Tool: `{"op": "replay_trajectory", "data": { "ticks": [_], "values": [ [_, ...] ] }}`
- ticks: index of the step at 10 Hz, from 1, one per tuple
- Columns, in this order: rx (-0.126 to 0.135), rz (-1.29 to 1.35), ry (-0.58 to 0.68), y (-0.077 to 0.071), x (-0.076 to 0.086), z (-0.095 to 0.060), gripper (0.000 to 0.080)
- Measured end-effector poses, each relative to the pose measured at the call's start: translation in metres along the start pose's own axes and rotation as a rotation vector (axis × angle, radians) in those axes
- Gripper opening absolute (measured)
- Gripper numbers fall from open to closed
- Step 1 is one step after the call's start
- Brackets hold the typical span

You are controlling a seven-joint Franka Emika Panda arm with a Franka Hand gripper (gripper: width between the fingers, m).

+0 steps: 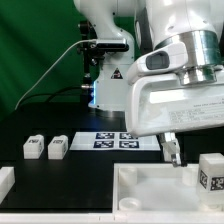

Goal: Assemble one leg

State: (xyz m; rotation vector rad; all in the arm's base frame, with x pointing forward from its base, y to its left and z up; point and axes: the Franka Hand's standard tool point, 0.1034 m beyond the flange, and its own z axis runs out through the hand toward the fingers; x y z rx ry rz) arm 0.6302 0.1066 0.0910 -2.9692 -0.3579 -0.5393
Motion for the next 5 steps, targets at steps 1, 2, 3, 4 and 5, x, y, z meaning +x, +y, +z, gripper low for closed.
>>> {"op": "replay_trajectory", "data": {
  "ticks": [1, 2, 3, 4, 5],
  "values": [
    [0.031, 0.019, -0.124, -0.004, -0.001, 0.001, 0.0648],
    [0.049, 0.035, -0.218, -0.006, 0.001, 0.001, 0.0648],
    [0.067, 0.045, -0.324, -0.009, -0.001, 0.004, 0.0648],
    [0.079, 0.063, -0.382, -0.011, 0.004, 0.006, 0.0648],
    [0.080, 0.076, -0.384, -0.013, 0.009, 0.009, 0.0648]
  ]
}}
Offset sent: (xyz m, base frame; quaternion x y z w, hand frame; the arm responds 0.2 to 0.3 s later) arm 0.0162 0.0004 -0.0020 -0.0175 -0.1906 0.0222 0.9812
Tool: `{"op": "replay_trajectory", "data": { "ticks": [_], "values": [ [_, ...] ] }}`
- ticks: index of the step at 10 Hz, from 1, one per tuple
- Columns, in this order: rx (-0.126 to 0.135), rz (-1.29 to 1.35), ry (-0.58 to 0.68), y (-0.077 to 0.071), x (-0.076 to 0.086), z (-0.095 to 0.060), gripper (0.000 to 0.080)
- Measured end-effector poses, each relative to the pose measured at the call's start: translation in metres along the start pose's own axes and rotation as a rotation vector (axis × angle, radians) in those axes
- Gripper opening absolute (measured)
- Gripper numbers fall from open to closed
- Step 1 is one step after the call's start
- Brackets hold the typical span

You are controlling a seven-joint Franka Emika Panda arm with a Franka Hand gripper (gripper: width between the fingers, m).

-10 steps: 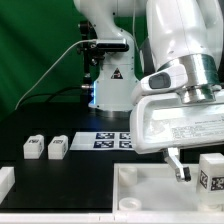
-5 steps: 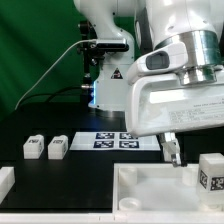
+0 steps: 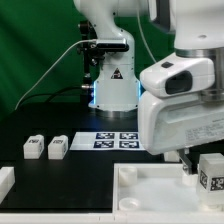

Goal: Assemble one leg

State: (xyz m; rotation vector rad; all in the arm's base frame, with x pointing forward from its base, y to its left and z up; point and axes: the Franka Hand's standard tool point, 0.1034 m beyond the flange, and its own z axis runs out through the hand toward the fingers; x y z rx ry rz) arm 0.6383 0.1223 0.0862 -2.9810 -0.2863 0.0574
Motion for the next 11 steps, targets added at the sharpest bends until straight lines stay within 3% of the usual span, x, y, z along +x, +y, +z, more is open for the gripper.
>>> {"op": "replay_trajectory", "data": {
  "ticks": [1, 3, 4, 5, 8, 10, 11],
  "values": [
    [0.000, -0.001, 0.001, 0.0001, -0.0004, 0.0010, 0.0648],
    [0.000, -0.001, 0.000, 0.0004, -0.0007, 0.0015, 0.0388],
    [0.001, 0.000, 0.000, 0.0005, -0.0008, 0.0017, 0.0388],
    [0.001, 0.000, 0.000, 0.0005, -0.0009, 0.0018, 0.0315],
    [0.002, 0.047, 0.000, 0.0006, -0.0010, 0.0020, 0.0315],
    [0.030, 0.262, 0.078, 0.0043, -0.0008, 0.0026, 0.0315],
    [0.060, 0.488, 0.107, 0.0049, -0.0002, 0.0031, 0.0315]
  ]
}}
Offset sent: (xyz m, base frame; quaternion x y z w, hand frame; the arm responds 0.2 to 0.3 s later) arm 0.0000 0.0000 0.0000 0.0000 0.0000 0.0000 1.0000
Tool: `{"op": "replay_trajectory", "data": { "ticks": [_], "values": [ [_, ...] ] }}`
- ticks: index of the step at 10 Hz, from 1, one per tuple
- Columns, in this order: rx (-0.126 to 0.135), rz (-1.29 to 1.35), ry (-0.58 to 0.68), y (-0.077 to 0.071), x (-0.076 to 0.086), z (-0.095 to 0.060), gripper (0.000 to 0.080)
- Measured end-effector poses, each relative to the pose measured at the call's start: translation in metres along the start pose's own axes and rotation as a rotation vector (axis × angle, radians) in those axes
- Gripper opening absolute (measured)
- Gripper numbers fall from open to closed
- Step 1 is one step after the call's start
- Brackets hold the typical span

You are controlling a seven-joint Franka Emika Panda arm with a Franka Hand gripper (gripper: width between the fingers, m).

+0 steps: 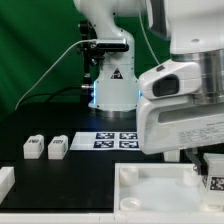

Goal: Assemble one leg

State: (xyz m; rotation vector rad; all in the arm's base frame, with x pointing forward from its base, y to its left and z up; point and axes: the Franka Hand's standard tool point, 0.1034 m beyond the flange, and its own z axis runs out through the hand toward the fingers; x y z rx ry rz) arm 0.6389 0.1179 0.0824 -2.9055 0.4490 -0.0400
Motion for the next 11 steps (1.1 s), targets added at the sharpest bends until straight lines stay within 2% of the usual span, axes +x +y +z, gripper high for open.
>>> {"op": "replay_trajectory", "data": {
  "ticks": [2, 5, 6, 7, 8, 9, 11],
  "values": [
    [0.038, 0.315, 0.008, 0.005, 0.005, -0.001, 0.0317],
    [0.035, 0.572, 0.007, 0.007, 0.006, -0.001, 0.0317],
    [0.058, 0.746, 0.010, 0.012, 0.006, -0.001, 0.0317],
    [0.106, 0.960, 0.011, 0.015, 0.003, -0.001, 0.0317],
    [0.130, 1.091, 0.002, 0.014, 0.000, -0.001, 0.0317],
    [0.139, 1.182, -0.012, 0.011, -0.002, 0.000, 0.0317],
    [0.136, 1.122, -0.013, 0.011, -0.003, 0.001, 0.0316]
  ]
}}
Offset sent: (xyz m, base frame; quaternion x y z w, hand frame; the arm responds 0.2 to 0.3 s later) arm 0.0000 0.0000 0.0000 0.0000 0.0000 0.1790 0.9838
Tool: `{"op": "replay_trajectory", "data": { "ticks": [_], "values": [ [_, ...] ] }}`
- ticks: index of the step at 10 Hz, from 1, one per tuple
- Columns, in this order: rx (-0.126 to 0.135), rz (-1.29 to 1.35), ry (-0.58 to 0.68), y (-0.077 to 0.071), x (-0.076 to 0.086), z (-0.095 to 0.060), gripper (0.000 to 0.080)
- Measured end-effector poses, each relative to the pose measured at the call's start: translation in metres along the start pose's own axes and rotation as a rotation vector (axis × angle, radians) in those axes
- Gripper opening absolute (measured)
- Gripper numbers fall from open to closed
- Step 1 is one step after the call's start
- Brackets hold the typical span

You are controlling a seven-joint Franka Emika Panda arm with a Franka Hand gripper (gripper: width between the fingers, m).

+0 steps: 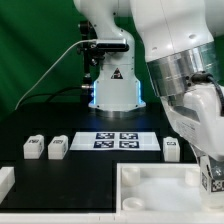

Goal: Assemble one leg

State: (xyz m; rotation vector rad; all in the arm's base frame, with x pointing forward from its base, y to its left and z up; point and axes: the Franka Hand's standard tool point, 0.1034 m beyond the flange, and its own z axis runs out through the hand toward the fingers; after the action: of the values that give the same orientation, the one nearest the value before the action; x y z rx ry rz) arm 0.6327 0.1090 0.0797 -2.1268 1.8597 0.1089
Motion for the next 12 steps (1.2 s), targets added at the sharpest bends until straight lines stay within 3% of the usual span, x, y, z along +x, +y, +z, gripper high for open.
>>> {"op": "replay_trajectory", "data": {
  "ticks": [1, 2, 3, 4, 5, 7, 9, 10, 12],
  "values": [
    [-0.001, -0.001, 0.000, 0.0004, -0.0002, 0.0007, 0.0395],
    [-0.004, -0.096, 0.005, 0.0011, 0.0006, 0.0016, 0.0395],
    [-0.021, -0.330, 0.010, 0.0036, 0.0003, 0.0037, 0.0579],
    [-0.061, -0.537, 0.015, 0.0043, -0.0032, 0.0031, 0.0635],
    [-0.092, -0.692, 0.014, 0.0025, -0.0082, 0.0017, 0.0645],
    [-0.093, -0.893, 0.008, 0.0027, -0.0045, 0.0021, 0.0648],
    [-0.138, -1.270, 0.033, 0.0032, -0.0025, 0.0048, 0.0648],
    [-0.149, -1.347, 0.034, 0.0034, -0.0006, 0.0057, 0.0648],
    [-0.145, -1.302, 0.034, 0.0035, -0.0013, 0.0059, 0.0645]
  ]
}}
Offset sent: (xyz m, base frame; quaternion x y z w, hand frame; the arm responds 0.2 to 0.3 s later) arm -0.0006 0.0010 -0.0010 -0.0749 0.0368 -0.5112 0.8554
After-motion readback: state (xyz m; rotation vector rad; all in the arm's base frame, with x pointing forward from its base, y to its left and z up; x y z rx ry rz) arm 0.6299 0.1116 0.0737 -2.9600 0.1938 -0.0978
